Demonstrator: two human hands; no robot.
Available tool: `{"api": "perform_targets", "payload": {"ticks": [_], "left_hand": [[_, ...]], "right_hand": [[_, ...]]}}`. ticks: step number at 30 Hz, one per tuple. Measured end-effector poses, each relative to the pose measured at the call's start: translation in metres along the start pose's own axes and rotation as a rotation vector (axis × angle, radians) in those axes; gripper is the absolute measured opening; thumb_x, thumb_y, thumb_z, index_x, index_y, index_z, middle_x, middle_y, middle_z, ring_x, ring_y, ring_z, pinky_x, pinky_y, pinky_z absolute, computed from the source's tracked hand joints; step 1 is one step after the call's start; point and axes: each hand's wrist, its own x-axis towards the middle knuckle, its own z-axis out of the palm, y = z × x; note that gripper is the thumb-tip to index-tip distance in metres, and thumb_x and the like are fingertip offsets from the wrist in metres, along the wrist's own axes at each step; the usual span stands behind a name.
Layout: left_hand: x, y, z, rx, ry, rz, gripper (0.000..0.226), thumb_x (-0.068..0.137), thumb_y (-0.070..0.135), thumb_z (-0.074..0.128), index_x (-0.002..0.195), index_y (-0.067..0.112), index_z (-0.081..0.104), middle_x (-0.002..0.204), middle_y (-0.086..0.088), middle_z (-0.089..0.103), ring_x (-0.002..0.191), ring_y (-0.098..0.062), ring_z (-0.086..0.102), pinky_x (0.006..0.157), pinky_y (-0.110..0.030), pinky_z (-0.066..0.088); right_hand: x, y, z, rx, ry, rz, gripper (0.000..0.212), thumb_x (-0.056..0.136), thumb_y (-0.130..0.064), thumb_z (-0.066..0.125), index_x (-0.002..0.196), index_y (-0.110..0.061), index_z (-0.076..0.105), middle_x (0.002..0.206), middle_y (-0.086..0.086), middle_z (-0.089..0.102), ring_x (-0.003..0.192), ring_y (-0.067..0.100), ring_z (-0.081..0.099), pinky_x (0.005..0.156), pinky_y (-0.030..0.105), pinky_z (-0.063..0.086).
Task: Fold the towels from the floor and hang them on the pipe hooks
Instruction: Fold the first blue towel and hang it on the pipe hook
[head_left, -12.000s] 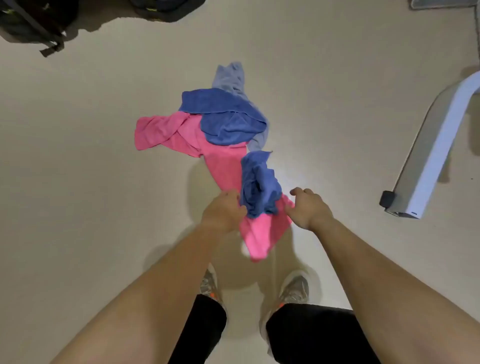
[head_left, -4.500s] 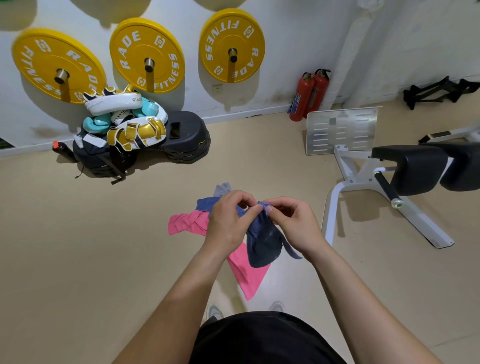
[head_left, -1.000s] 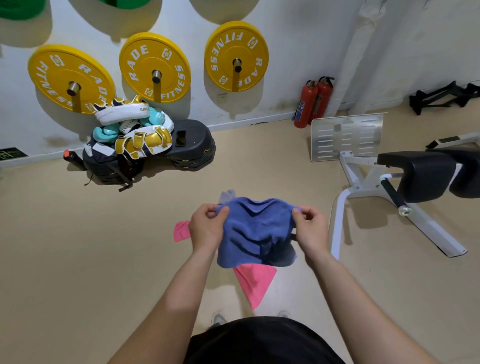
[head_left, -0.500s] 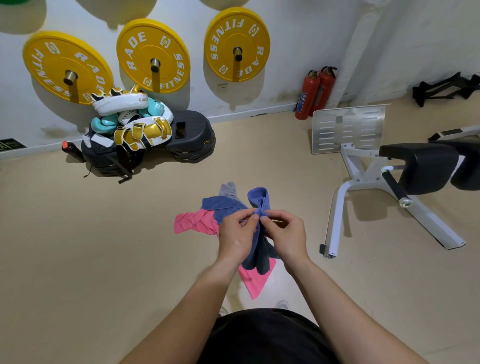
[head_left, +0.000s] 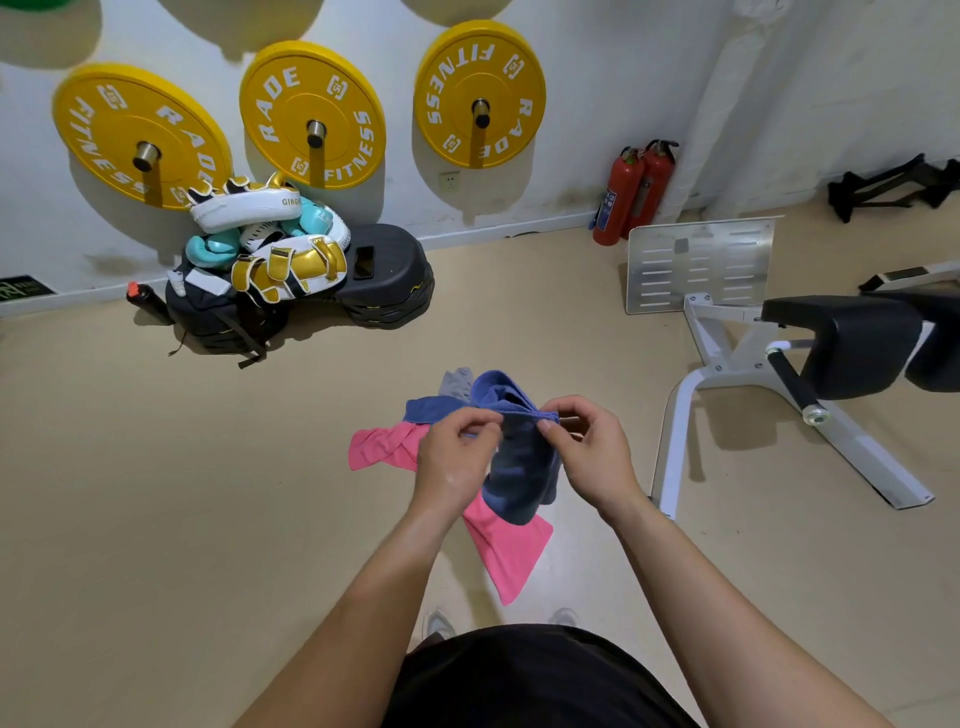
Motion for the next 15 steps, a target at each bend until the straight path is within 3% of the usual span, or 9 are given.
{"api": "perform_targets", "payload": {"ticks": [3, 7, 11, 15], "left_hand": [[0.016, -0.005, -0.014, 0.190, 0.118, 0.114, 0.010, 0.089, 0.022, 0.066, 0.087, 0.026, 0.075, 0.085, 0.012, 0.072, 0.073, -0.005, 0.064, 0.071, -0.033, 0.057], [0.028, 0.006, -0.025, 0.416, 0.077, 0.181, 0.009, 0.088, 0.026, 0.068, 0.083, 0.026, 0.076, 0.085, 0.011, 0.071, 0.081, -0.011, 0.063, 0.072, -0.029, 0.050], [0.028, 0.013, -0.026, 0.402, -0.007, 0.138, 0.008, 0.081, 0.031, 0.078, 0.089, 0.029, 0.077, 0.072, 0.017, 0.069, 0.069, 0.004, 0.059, 0.062, -0.015, 0.044], [0.028, 0.014, -0.024, 0.414, -0.049, 0.128, 0.017, 0.076, 0.036, 0.082, 0.090, 0.031, 0.075, 0.072, 0.018, 0.068, 0.063, 0.006, 0.058, 0.062, -0.025, 0.052]], "right_hand": [[0.005, -0.007, -0.006, -0.037, -0.025, -0.052, 0.015, 0.088, -0.002, 0.066, 0.087, -0.017, 0.071, 0.081, -0.006, 0.073, 0.076, 0.007, 0.067, 0.072, 0.025, 0.054], [0.005, -0.012, -0.010, -0.069, -0.076, -0.116, 0.016, 0.089, -0.003, 0.066, 0.086, -0.017, 0.072, 0.081, -0.004, 0.073, 0.079, 0.010, 0.068, 0.073, 0.023, 0.054], [0.007, -0.015, -0.011, -0.066, -0.132, -0.130, 0.016, 0.090, -0.003, 0.065, 0.087, -0.017, 0.071, 0.084, -0.003, 0.074, 0.082, 0.012, 0.069, 0.075, 0.024, 0.053], [0.006, -0.017, -0.014, -0.061, -0.190, -0.143, 0.015, 0.090, 0.001, 0.064, 0.089, -0.012, 0.071, 0.085, -0.001, 0.073, 0.081, 0.011, 0.068, 0.075, 0.025, 0.054]]}}
